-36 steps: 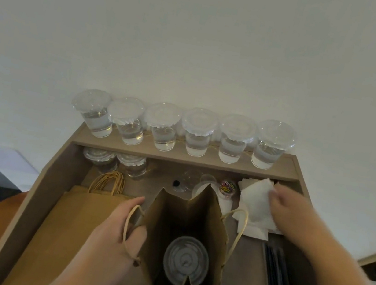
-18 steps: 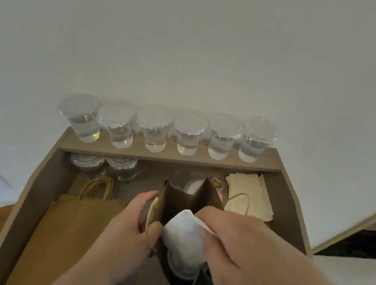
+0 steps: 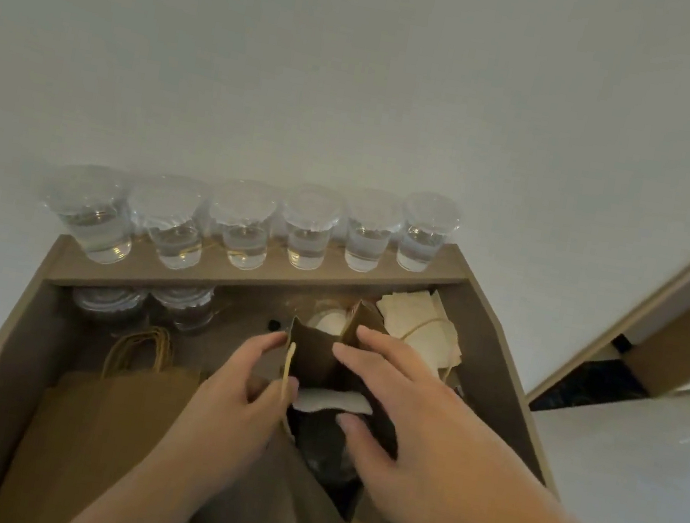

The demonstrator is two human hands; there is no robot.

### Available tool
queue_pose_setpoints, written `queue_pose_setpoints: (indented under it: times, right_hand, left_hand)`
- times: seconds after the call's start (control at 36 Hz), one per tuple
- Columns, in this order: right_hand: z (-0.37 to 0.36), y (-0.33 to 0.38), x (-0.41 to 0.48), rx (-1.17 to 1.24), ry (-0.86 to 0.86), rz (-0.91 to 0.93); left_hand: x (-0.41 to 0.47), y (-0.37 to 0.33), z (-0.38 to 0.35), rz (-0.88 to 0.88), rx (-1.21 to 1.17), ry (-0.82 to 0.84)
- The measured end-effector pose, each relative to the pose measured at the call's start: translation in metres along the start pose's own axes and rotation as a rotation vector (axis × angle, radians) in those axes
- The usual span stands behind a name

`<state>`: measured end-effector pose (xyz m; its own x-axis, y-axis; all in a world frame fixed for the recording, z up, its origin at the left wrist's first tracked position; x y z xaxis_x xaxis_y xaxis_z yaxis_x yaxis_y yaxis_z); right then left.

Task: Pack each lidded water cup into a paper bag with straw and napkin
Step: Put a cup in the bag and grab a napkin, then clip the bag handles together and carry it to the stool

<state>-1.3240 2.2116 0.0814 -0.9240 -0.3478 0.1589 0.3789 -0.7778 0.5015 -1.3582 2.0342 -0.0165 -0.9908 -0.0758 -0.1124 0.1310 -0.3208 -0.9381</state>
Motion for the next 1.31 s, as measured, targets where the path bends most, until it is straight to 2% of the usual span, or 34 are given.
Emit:
queue_pose_setpoints:
  times: [0.08, 0.14, 0.17, 0.22, 0.28, 0.31, 0.33, 0.36, 0.42, 0.47, 0.5, 0.58, 0.64, 0.75, 0.89, 0.94, 1.06, 1.14, 1.31]
  right_hand:
    - [0.046, 0.015, -0.036, 0.117, -0.219, 0.064]
    - [0.065, 0.004, -0.066, 0.132, -0.375, -0.014]
    - [0.064, -0.01, -0.08, 0.116, -0.397, -0.094]
    - [0.04, -0.042, -0.093, 0.131, -0.232, -0.285]
    - [-0.016, -0.06, -0.101, 0.191, 0.21, -0.457]
    - [-0.044, -0.063, -0.113, 0.252, 0.358, -0.501]
    - [-0.068, -0.066, -0.12, 0.271, 0.462, -0.514]
    - [-0.085, -0.071, -0.12, 0.283, 0.491, -0.506]
    - [-0.108, -0.093, -0.113, 0.34, 0.41, -0.579]
    - [-0.128, -0.103, -0.112, 0.305, 0.45, -0.562]
    - [-0.132, -0.106, -0.107, 0.266, 0.46, -0.552]
    - [-0.117, -0.116, -0.091, 0.232, 0.253, -0.508]
    - [-0.11, -0.121, -0.091, 0.214, 0.195, -0.464]
    - [-0.098, -0.143, -0.091, 0.358, 0.102, -0.551]
    - [-0.081, -0.172, -0.086, 0.56, -0.18, -0.662]
    - [-0.079, -0.178, -0.08, 0.614, -0.179, -0.682]
    - [-0.086, -0.185, -0.071, 0.648, -0.069, -0.659]
    - [-0.095, -0.19, -0.065, 0.657, -0.015, -0.651]
    - [-0.064, -0.183, -0.035, 0.471, -0.081, -0.383]
  left_hand:
    - [0.006, 0.013, 0.01, 0.051, -0.113, -0.044]
    - [0.017, 0.027, 0.017, 0.063, -0.099, -0.098]
    - [0.024, 0.034, 0.018, 0.049, -0.061, -0.112]
    - [0.04, 0.045, 0.018, 0.026, 0.034, -0.105]
    - [0.052, 0.053, 0.011, 0.016, 0.092, -0.044]
    - [0.056, 0.058, 0.006, 0.021, 0.118, -0.006]
    - [0.058, 0.063, 0.002, 0.024, 0.144, 0.029]
    - [0.06, 0.066, -0.002, 0.021, 0.161, 0.061]
    - [0.059, 0.065, -0.009, -0.033, 0.217, 0.097]
    - [0.055, 0.057, -0.013, -0.119, 0.259, 0.11]
    - [0.052, 0.058, -0.013, -0.116, 0.258, 0.123]
    - [0.039, 0.066, -0.007, -0.038, 0.289, 0.119]
    - [0.028, 0.07, -0.005, -0.008, 0.327, 0.122]
    - [0.005, 0.076, -0.007, 0.02, 0.42, 0.115]
    - [-0.025, 0.079, -0.015, 0.062, 0.456, 0.063]
    - [-0.033, 0.075, -0.019, 0.077, 0.453, 0.064]
    - [-0.039, 0.066, -0.015, 0.094, 0.476, 0.023]
    - [-0.041, 0.058, -0.014, 0.05, 0.484, -0.015]
    - [-0.043, 0.042, -0.001, -0.063, 0.5, -0.141]
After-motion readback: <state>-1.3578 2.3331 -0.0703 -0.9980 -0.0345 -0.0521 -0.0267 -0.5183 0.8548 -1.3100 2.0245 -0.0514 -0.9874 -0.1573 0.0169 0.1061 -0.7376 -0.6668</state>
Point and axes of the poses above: each hand's wrist, its own x-axis towards the middle knuckle, its own z-axis out of the back of the hand, y = z × x, the point moved 9 cm from there along x, towards the middle knuckle, and after that the axes turned 9 degrees about -y, right-handed, at the moved point
